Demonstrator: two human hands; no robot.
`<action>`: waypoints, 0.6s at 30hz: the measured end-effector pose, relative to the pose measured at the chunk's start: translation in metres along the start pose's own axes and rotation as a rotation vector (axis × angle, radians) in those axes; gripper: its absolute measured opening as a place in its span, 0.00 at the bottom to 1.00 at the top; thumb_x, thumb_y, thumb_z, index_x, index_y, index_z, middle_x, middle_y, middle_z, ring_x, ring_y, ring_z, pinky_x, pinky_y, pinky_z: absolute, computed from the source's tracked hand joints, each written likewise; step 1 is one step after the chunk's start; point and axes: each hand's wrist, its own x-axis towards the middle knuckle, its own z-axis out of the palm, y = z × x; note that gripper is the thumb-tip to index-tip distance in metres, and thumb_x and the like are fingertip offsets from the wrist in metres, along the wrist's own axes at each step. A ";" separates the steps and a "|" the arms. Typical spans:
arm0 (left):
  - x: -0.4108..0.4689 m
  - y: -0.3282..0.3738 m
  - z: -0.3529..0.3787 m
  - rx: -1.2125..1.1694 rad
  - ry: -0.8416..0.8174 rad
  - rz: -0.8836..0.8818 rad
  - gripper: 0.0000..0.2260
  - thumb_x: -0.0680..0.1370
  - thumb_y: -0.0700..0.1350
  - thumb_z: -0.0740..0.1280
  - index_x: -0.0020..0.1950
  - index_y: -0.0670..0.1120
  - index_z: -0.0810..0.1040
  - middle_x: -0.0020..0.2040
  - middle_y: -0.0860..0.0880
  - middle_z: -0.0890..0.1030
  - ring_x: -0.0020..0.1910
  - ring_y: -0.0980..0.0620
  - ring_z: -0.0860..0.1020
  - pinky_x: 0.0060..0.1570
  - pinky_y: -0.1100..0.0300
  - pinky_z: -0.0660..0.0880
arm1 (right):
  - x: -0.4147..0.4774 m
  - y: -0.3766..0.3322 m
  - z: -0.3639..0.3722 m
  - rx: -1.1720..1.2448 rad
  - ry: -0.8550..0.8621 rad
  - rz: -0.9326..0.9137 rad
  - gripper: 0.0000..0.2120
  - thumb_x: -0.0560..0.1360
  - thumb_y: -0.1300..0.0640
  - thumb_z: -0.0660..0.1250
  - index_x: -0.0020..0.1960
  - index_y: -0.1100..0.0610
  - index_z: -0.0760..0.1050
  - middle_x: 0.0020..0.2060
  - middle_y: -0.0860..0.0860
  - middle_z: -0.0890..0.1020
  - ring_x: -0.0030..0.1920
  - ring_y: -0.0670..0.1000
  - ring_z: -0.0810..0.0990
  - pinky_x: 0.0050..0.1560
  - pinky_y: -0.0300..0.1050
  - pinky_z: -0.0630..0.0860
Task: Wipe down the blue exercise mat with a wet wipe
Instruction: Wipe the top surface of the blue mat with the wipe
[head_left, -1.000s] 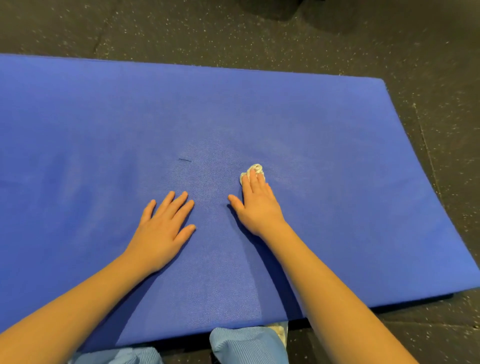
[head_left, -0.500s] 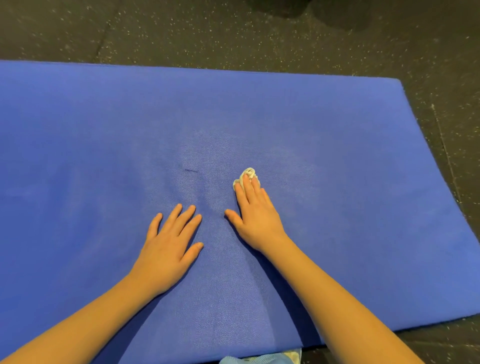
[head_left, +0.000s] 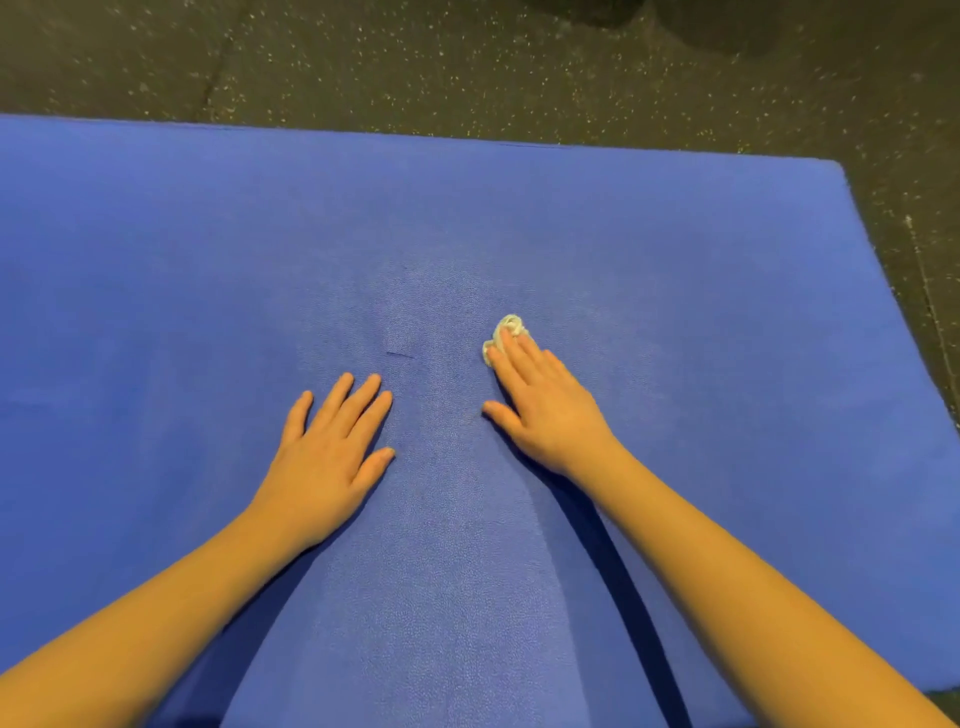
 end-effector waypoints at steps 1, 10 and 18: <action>0.001 -0.002 0.000 -0.006 0.002 0.006 0.33 0.81 0.63 0.40 0.75 0.45 0.65 0.76 0.49 0.61 0.75 0.49 0.53 0.72 0.43 0.51 | 0.009 0.007 -0.003 -0.006 0.019 0.044 0.33 0.81 0.44 0.55 0.79 0.56 0.47 0.78 0.53 0.43 0.78 0.52 0.41 0.76 0.51 0.48; 0.015 -0.012 0.000 0.047 -0.002 0.036 0.31 0.81 0.62 0.42 0.76 0.46 0.63 0.77 0.47 0.61 0.76 0.47 0.54 0.71 0.41 0.49 | 0.038 0.006 -0.007 0.020 0.023 0.000 0.34 0.80 0.41 0.52 0.79 0.57 0.46 0.78 0.54 0.42 0.78 0.53 0.40 0.77 0.50 0.46; 0.045 -0.032 -0.007 0.068 -0.008 0.053 0.29 0.81 0.62 0.43 0.77 0.48 0.61 0.78 0.49 0.57 0.77 0.47 0.52 0.72 0.41 0.49 | 0.100 0.023 -0.030 0.062 0.084 0.277 0.34 0.81 0.42 0.53 0.79 0.59 0.46 0.78 0.57 0.41 0.77 0.55 0.39 0.76 0.51 0.46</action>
